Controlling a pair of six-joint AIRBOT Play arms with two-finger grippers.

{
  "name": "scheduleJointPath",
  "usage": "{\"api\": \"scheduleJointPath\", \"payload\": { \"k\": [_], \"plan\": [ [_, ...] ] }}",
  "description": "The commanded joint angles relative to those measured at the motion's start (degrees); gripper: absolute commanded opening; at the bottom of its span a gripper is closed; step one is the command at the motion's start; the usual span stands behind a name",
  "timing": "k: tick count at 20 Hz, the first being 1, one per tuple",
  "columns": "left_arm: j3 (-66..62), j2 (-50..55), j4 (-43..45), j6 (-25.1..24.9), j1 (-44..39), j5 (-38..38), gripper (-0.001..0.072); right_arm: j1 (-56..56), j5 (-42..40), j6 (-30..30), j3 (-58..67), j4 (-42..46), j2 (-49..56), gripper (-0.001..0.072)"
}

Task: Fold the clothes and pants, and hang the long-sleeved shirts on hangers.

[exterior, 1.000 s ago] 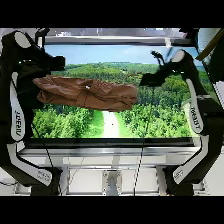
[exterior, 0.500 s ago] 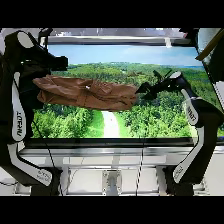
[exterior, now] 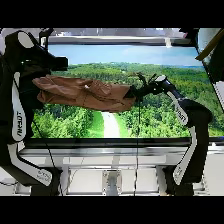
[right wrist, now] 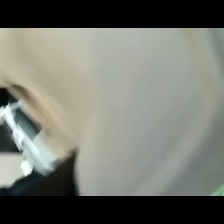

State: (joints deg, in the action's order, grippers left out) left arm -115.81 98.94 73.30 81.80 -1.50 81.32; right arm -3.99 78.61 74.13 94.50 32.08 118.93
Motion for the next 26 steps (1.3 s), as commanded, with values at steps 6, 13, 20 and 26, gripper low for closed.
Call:
{"api": "scheduleJointPath", "payload": {
  "k": [6,13,20,26],
  "plan": [
    [0.0,-0.1,0.0,-0.2,-1.4,9.7,0.0015,1.9,14.2,-1.0,0.1,2.0,-12.1,0.0051],
    [15.9,0.1,-9.8,-5.4,-15.5,-0.2,0.0015,7.9,23.2,6.2,0.1,8.7,-23.9,0.0051],
    [26.0,6.3,-9.5,-4.6,-27.1,-18.2,0.0015,7.7,17.4,6.4,0.9,8.2,-25.2,0.005],
    [26.0,2.8,-9.5,-4.7,-21.7,-15.4,0.0015,2.3,8.7,14.3,1.0,7.0,-25.9,0.005]
  ]
}}
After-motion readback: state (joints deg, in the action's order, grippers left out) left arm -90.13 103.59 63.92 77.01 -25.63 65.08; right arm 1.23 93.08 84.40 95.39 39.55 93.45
